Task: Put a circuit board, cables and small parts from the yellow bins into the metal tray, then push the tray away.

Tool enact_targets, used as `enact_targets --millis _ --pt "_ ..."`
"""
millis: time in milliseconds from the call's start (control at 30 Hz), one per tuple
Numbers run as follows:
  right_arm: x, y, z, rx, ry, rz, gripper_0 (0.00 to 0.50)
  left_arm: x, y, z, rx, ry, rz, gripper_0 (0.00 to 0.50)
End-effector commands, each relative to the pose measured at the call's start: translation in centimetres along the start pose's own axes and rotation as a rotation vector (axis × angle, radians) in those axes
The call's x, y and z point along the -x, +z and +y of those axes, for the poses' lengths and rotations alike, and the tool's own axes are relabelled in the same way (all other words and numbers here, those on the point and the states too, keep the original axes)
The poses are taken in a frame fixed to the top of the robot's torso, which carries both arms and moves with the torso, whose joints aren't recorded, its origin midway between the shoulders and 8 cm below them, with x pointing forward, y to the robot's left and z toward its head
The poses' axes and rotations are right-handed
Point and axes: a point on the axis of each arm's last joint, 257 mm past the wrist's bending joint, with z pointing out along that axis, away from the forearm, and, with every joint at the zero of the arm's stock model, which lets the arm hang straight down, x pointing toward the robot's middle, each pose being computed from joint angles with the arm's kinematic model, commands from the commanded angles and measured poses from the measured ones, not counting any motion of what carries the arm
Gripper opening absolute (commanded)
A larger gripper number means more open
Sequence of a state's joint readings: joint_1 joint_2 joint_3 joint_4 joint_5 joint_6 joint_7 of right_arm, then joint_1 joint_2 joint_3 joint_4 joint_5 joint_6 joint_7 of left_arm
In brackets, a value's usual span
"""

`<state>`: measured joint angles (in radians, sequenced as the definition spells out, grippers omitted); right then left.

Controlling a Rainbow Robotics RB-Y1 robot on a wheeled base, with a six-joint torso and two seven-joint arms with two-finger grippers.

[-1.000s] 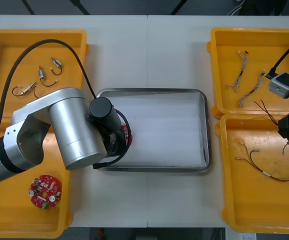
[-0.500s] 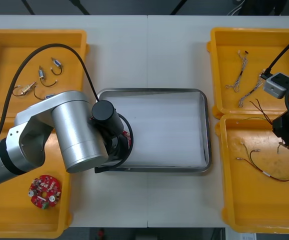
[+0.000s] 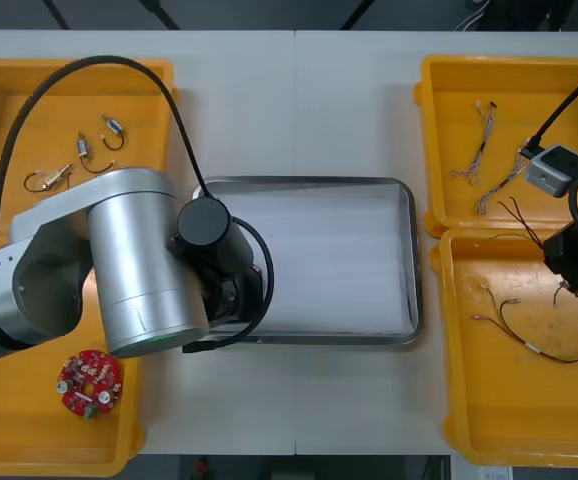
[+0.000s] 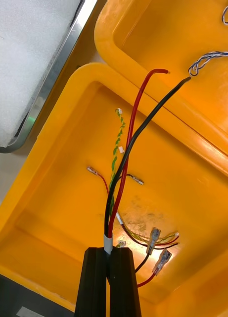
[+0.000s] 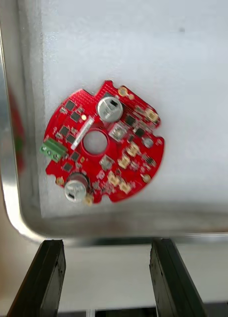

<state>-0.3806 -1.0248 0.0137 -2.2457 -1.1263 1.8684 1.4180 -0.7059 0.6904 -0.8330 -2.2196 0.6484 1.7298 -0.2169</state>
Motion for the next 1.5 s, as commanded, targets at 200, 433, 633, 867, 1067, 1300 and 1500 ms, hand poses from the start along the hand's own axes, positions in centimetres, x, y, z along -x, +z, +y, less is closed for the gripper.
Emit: enact_targets --millis 200,433,633,867,1067,1300,1500 --pt "1.8 -0.6 1.9 0.007 -0.090 -0.056 0.000 5.9 -8.4 2.6 -0.031 -0.052 -0.139 0.500" --pt "3.3 -0.7 4.1 0.012 -0.190 -0.084 0.000 9.6 -12.5 7.5 0.021 -0.062 -0.209 0.500" --pt "5.6 -0.2 6.4 0.008 -0.299 -0.101 0.000 12.0 -15.5 11.6 0.067 -0.054 -0.194 0.500" --pt "8.9 0.5 9.7 0.053 -0.440 -0.137 0.000 14.8 -18.0 16.3 0.113 -0.070 -0.176 0.500" --pt "11.3 2.0 12.5 0.078 -0.650 -0.135 0.000 17.6 -19.0 20.0 0.139 -0.074 -0.175 0.500" --pt "13.9 4.1 16.0 0.101 -0.839 -0.140 0.000 21.1 -19.3 24.9 0.159 -0.088 -0.190 0.500" --pt "12.8 7.1 18.2 0.122 -0.934 -0.106 0.000 24.4 -18.5 28.5 0.159 -0.075 -0.235 0.500"
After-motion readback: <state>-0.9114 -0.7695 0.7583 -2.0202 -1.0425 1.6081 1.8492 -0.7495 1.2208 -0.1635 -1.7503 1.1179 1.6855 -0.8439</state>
